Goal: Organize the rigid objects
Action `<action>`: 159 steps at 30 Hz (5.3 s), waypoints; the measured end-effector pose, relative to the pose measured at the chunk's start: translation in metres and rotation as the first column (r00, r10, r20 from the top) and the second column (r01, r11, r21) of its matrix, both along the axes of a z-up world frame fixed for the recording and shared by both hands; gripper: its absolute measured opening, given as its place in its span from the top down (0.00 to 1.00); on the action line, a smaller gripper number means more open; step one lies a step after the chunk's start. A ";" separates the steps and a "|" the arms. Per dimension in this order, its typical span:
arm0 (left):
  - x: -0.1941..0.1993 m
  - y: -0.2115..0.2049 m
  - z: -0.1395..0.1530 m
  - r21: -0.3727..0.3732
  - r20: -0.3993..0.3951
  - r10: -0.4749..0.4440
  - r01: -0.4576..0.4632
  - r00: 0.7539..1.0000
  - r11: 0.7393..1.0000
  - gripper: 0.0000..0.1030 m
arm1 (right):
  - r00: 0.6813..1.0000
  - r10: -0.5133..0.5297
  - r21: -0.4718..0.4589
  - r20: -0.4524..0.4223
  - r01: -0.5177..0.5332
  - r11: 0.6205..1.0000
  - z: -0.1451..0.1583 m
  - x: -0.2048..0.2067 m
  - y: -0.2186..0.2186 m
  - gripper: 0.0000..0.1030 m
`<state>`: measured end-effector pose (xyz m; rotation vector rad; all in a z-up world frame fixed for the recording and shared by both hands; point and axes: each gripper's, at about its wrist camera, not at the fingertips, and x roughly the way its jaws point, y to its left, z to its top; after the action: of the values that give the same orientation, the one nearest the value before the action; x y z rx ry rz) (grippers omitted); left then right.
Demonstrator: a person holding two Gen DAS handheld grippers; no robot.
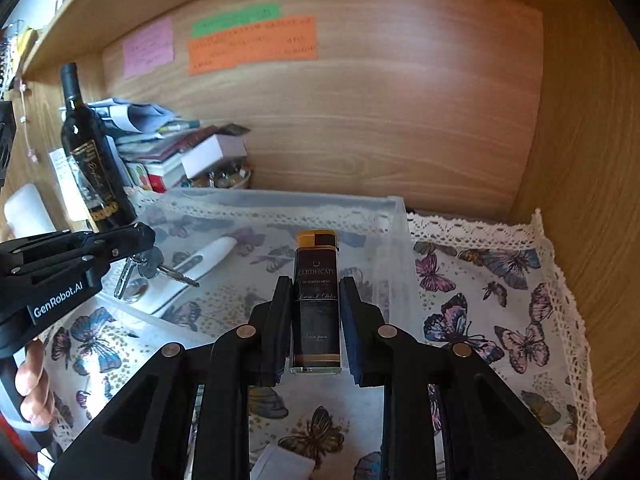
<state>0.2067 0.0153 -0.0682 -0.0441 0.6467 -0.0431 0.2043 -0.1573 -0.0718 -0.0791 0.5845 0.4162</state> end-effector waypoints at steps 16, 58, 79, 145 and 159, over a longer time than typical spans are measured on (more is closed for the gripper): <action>0.007 -0.009 -0.008 0.053 -0.018 0.003 -0.002 1.000 0.999 0.92 | 0.999 0.007 -0.026 -0.041 -0.008 1.000 -0.009 0.009 0.005 0.79; -0.089 -0.018 -0.056 -0.009 -0.184 0.003 -0.005 0.983 1.000 0.21 | 0.998 -0.036 -0.033 -0.052 0.035 0.999 -0.028 -0.087 -0.034 0.25; -0.084 -0.030 -0.056 -0.081 -0.182 -0.096 0.083 0.979 0.993 0.71 | 0.994 -0.008 -0.018 -0.113 0.006 1.000 -0.042 -0.074 -0.021 0.72; 0.013 -0.015 -0.016 0.041 -0.060 -0.036 0.039 0.998 0.998 0.78 | 1.000 -0.003 -0.027 -0.030 0.002 1.000 -0.009 0.011 0.009 0.73; -0.025 -0.012 0.017 0.038 0.045 -0.011 0.010 0.999 0.999 0.31 | 0.999 0.001 -0.006 0.046 -0.001 1.000 0.016 -0.019 -0.002 0.61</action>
<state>0.1813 0.0031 -0.0515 -0.0033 0.6021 -0.0419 0.1857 -0.1592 -0.0553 -0.0941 0.5403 0.4130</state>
